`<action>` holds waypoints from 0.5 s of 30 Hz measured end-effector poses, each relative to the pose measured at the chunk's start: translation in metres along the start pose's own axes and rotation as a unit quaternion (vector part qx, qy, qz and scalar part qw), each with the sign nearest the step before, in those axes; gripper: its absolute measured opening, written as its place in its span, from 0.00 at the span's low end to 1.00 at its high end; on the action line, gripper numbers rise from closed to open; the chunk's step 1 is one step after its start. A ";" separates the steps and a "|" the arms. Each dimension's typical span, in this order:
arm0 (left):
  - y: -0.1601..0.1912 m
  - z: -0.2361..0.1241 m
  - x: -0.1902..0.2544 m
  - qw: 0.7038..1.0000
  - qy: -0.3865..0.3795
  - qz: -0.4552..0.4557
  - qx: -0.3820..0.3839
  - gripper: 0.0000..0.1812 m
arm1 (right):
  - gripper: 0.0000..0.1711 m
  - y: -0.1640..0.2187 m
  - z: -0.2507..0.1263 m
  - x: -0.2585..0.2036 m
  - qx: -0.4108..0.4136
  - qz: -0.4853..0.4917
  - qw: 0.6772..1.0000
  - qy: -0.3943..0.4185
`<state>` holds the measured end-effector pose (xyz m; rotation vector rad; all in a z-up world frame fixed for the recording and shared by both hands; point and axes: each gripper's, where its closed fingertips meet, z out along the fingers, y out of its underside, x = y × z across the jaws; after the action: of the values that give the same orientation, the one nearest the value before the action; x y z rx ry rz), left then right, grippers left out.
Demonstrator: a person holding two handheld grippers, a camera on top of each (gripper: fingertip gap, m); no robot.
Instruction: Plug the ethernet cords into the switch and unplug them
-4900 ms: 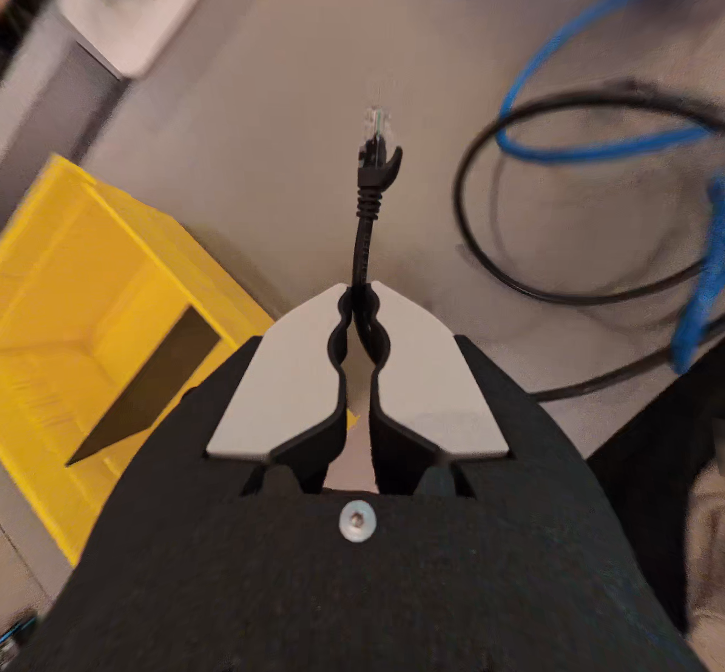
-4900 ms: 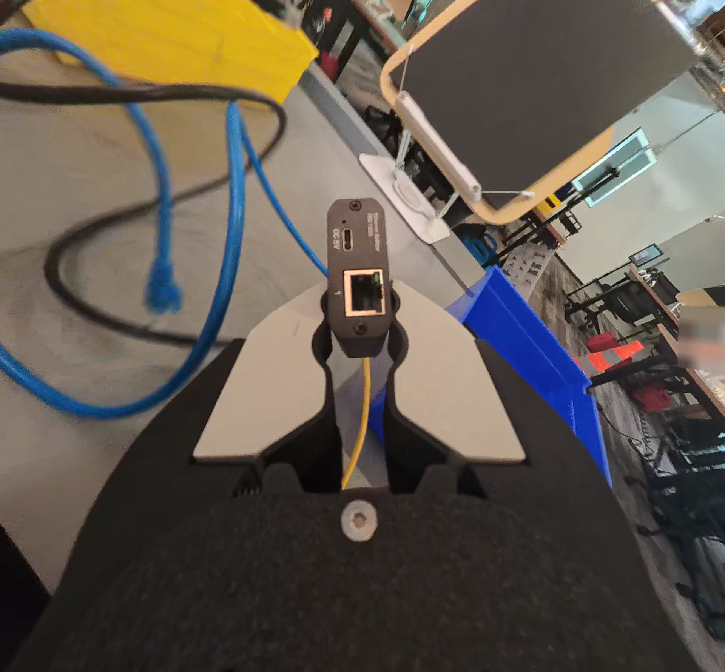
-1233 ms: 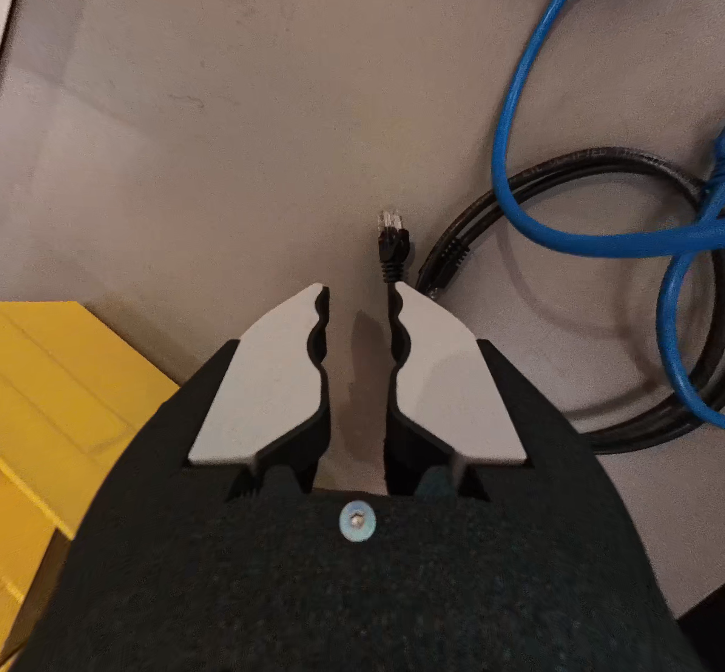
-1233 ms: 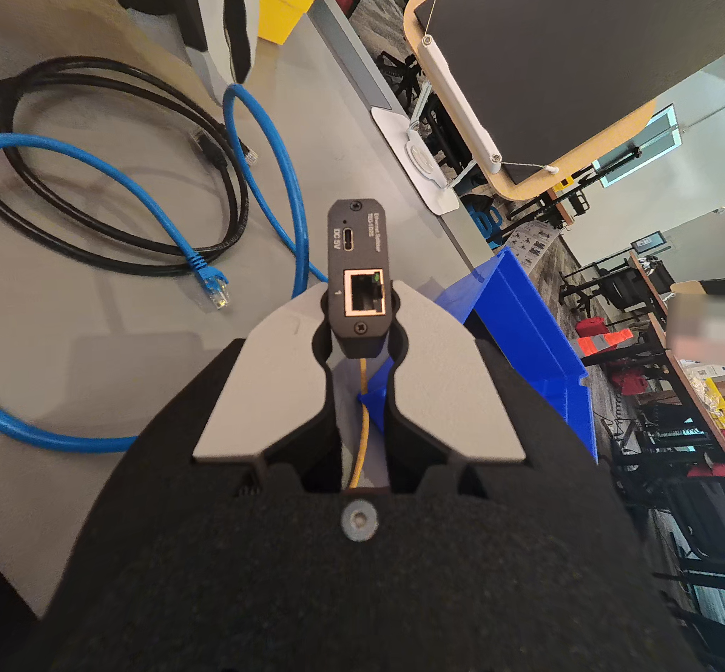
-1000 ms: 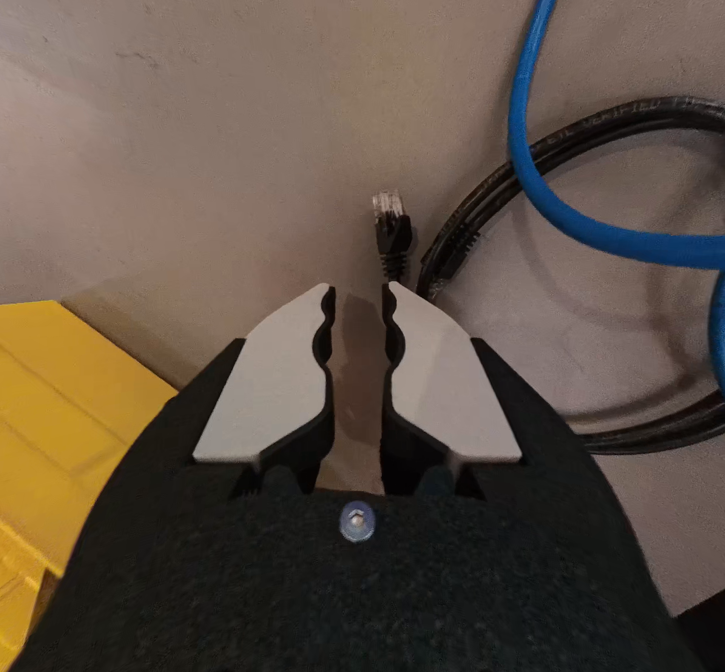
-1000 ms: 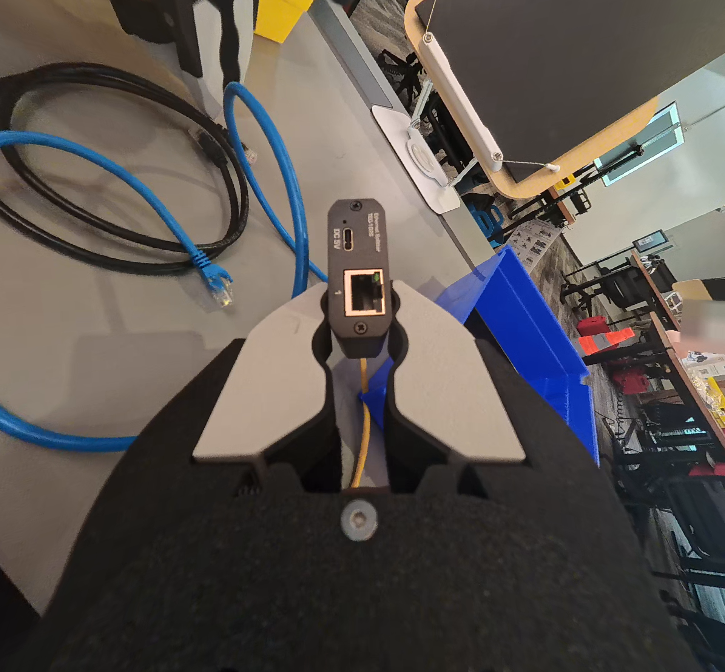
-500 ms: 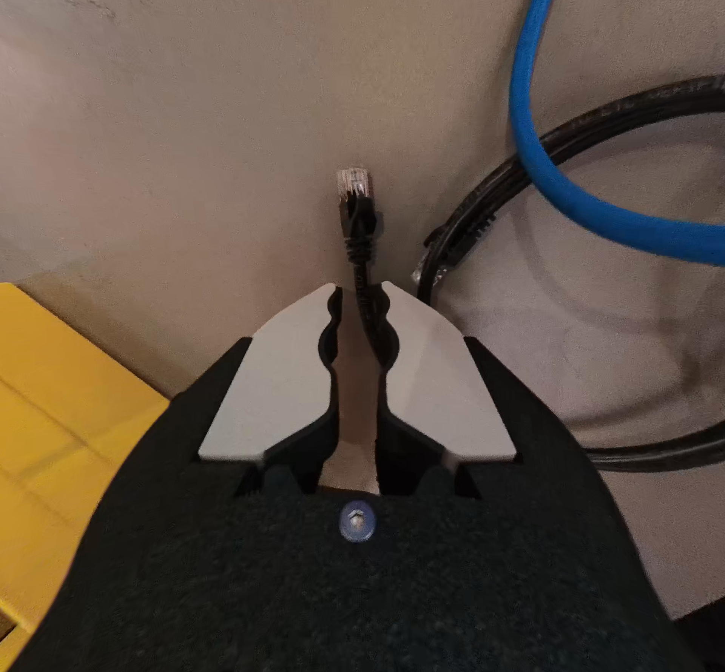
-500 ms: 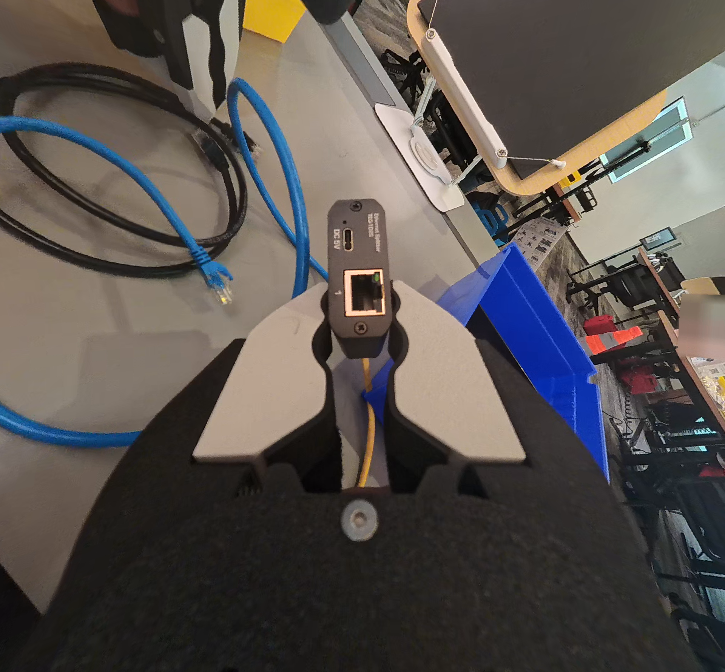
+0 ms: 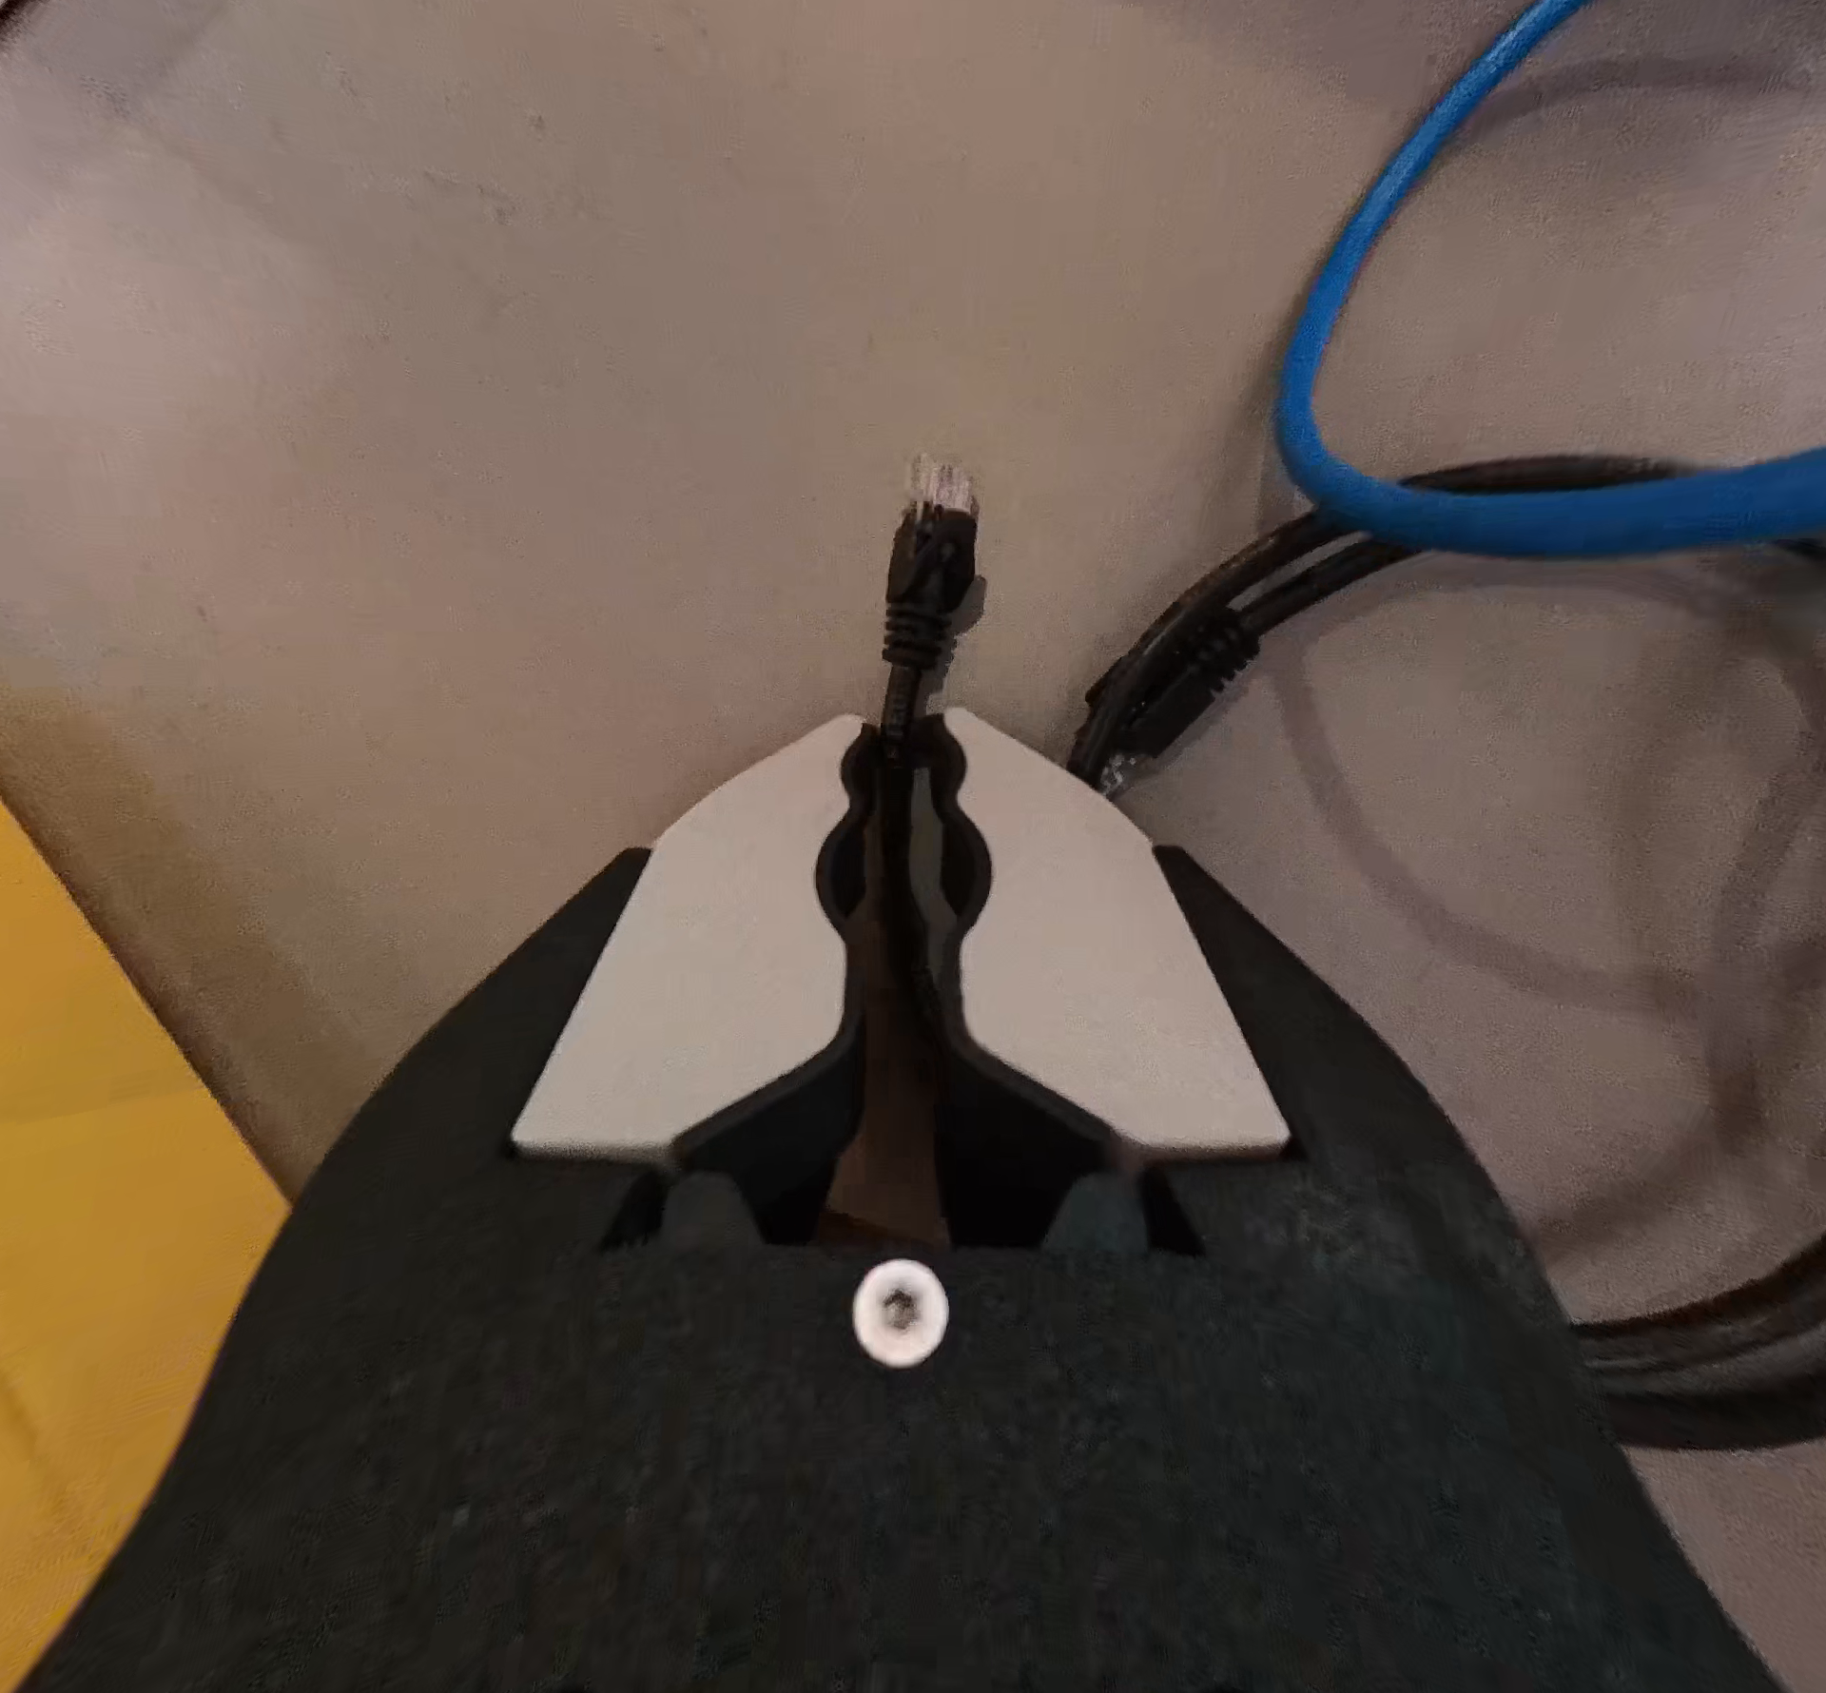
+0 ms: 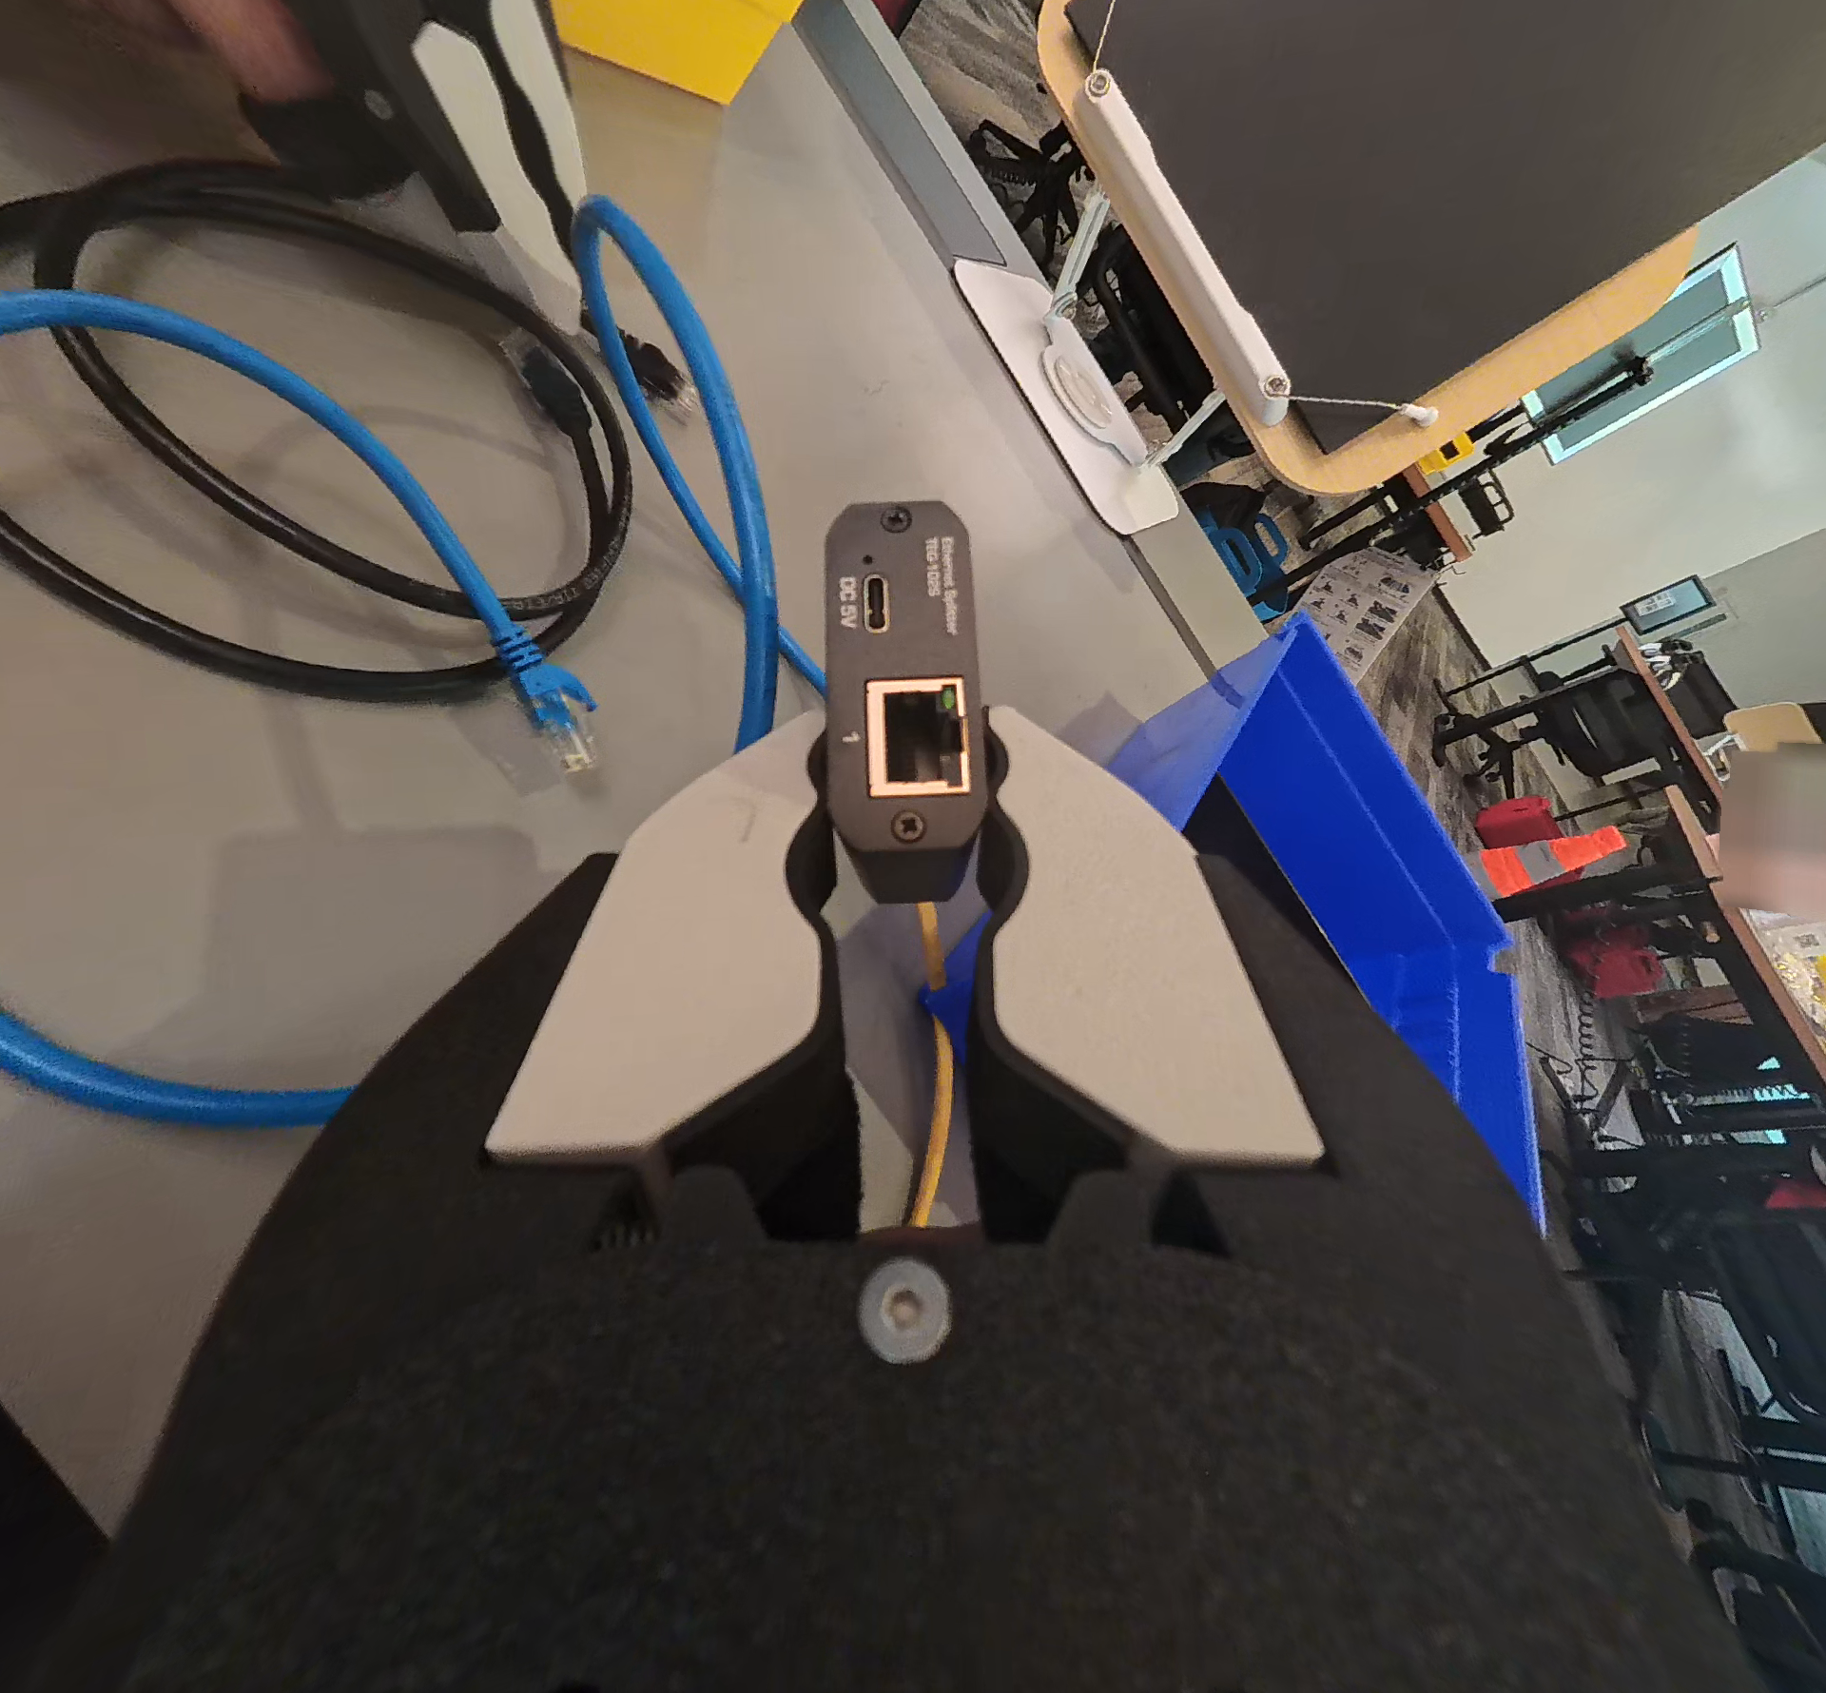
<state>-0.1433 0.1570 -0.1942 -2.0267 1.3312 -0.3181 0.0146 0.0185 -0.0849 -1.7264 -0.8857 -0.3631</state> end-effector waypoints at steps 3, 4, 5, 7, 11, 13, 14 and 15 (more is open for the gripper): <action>0.001 0.001 -0.001 0.999 0.018 -0.038 0.004 0.04 | 0.15 0.000 0.000 -0.001 -0.001 -0.003 1.000 0.000; 0.001 0.001 -0.003 0.999 0.022 -0.045 0.003 0.04 | 0.15 -0.001 0.000 -0.001 -0.001 -0.003 1.000 0.000; 0.001 0.000 -0.003 0.998 0.024 -0.054 -0.003 0.04 | 0.15 -0.001 0.000 -0.001 -0.001 -0.005 1.000 0.001; 0.003 -0.005 -0.002 0.997 0.024 -0.063 -0.022 0.04 | 0.15 -0.001 0.000 0.000 -0.001 -0.011 1.000 0.005; -0.011 -0.041 0.008 0.997 0.033 -0.071 -0.019 0.02 | 0.14 0.000 0.003 0.002 -0.007 -0.048 0.999 0.022; -0.027 -0.075 0.003 0.998 0.018 -0.058 -0.006 0.02 | 0.15 -0.001 0.009 0.002 -0.013 -0.080 0.996 0.034; -0.036 -0.095 -0.002 0.999 0.009 -0.047 0.001 0.02 | 0.15 -0.002 0.012 0.001 -0.014 -0.092 0.995 0.037; -0.046 -0.116 -0.011 0.999 -0.010 -0.037 0.014 0.02 | 0.15 -0.004 0.016 0.001 -0.013 -0.101 0.994 0.039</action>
<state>-0.1780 0.1312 -0.0763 -2.0537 1.2362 -0.3469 0.0089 0.0339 -0.0870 -1.6394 -1.0049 -0.5751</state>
